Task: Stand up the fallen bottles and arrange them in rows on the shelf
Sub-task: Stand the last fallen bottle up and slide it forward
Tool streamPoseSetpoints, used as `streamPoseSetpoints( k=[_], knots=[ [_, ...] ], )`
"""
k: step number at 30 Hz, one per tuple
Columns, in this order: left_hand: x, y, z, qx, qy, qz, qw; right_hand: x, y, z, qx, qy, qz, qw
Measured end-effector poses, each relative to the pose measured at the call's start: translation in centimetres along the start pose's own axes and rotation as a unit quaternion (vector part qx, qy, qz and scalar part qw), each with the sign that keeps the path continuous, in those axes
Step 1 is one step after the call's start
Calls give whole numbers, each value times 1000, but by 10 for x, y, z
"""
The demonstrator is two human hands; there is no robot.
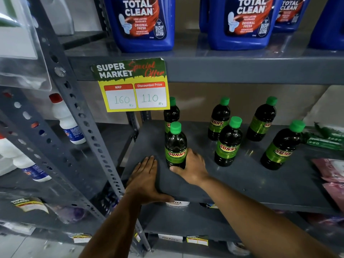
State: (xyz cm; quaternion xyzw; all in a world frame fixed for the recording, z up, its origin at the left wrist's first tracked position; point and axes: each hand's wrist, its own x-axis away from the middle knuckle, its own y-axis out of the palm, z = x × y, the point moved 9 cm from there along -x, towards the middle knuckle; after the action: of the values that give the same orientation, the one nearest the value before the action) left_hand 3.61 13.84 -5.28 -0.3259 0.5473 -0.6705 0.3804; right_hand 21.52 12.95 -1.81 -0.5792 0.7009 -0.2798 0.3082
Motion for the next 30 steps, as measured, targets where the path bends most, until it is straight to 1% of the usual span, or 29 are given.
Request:
streamPoseSetpoints(
  k=[5, 8, 13, 21, 26, 28, 30],
  knots=[
    [1, 1, 0, 3, -1, -11, 1000, 1, -4, -1, -23, -4, 6, 1000],
    [2, -1, 1, 2, 1, -16, 1000, -1, -3, -1, -32, -8, -11, 999],
    [1, -1, 2, -5, -7, -40, 999, 8, -3, -8, 1, -36, -22, 999],
    [0, -4, 8, -20, -14, -57, 998, 46, 3, -16, -14, -72, 19, 997],
    [2, -5, 6, -17, -15, -52, 998, 50, 5, -25, 6, -79, 16, 997],
    [3, -5, 6, -14, -12, -41, 999, 55, 1, -26, -21, -84, 11, 996],
    [3, -7, 7, -3, -8, -27, 1000, 66, -12, -21, -104, -89, 31, 990]
  ],
)
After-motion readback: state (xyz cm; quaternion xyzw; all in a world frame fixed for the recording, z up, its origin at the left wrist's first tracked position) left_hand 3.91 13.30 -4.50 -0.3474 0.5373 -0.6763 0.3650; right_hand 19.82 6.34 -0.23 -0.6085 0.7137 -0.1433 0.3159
